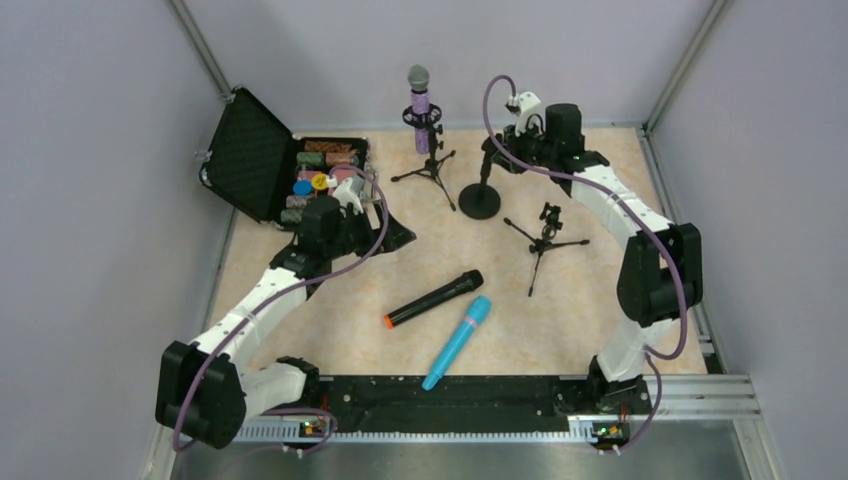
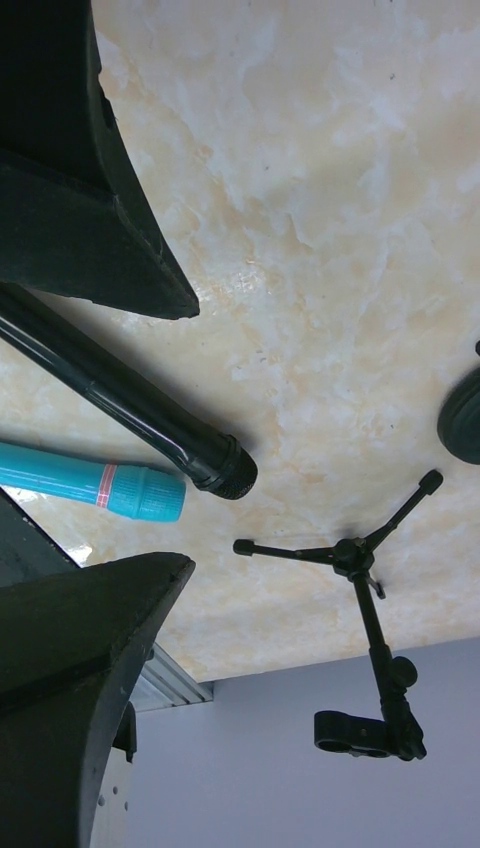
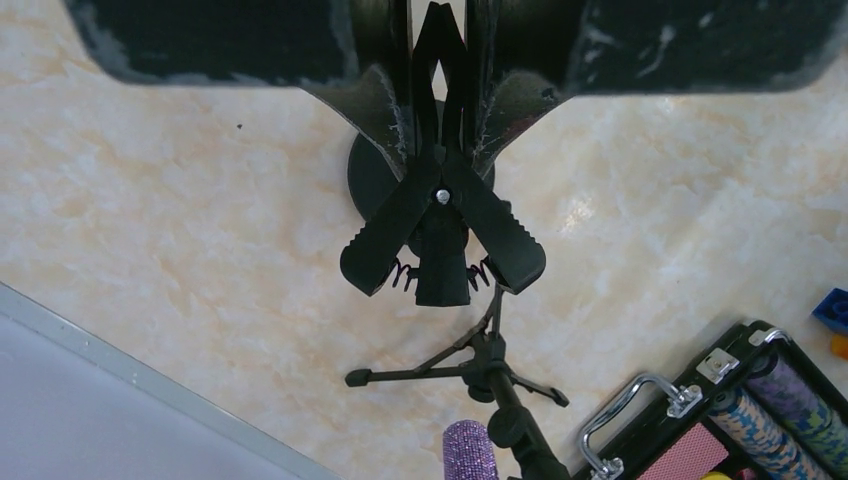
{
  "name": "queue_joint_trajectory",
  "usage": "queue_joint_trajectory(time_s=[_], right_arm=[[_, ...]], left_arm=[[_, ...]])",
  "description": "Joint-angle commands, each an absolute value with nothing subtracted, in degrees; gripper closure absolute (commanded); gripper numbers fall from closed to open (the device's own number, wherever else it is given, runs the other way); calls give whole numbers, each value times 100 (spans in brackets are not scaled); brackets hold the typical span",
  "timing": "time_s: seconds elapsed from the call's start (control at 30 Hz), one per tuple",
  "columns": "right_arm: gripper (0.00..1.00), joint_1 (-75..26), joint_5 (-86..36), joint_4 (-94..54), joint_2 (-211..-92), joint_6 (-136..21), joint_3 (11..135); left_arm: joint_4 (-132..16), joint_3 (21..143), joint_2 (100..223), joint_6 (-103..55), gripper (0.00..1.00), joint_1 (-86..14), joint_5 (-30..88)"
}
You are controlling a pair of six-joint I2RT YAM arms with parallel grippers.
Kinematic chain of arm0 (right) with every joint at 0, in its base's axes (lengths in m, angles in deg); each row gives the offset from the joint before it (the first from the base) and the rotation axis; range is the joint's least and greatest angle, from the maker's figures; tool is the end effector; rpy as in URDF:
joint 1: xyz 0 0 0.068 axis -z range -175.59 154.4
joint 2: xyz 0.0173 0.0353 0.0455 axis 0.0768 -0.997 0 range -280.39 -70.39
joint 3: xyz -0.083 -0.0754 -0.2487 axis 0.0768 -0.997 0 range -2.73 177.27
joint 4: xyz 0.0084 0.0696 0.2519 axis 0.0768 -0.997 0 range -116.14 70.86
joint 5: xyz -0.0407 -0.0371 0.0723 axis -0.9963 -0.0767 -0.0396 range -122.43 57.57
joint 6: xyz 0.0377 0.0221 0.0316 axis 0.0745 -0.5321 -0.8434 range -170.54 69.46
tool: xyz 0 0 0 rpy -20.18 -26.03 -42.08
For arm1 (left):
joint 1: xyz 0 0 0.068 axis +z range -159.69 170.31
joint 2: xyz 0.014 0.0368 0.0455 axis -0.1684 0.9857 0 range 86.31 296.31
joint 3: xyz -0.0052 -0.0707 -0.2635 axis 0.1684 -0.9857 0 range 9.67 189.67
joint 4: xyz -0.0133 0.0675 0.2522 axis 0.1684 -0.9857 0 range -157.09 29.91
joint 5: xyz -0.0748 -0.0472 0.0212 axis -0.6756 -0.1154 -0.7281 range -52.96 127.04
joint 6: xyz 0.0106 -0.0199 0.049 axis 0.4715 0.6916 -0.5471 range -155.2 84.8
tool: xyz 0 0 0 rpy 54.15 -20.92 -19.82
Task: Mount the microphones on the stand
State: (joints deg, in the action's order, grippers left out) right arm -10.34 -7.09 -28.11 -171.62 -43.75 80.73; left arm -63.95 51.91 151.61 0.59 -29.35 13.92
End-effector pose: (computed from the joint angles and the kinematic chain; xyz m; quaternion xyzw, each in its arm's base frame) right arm 0.4001 0.1211 0.3071 -0.2682 0.7946 0.2218 0.4975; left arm 0.2343 -0.0985 0.2643 -0.0134 0.8414 -0.3896 0.3743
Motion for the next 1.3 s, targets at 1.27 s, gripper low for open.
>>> queue_joint_trajectory(time_s=[1.27], right_arm=[[100,-2707,233,-2616,-15404,-3777,7511]], left_arm=[[-6430,5792,14355,-534,10,-2920,2299]])
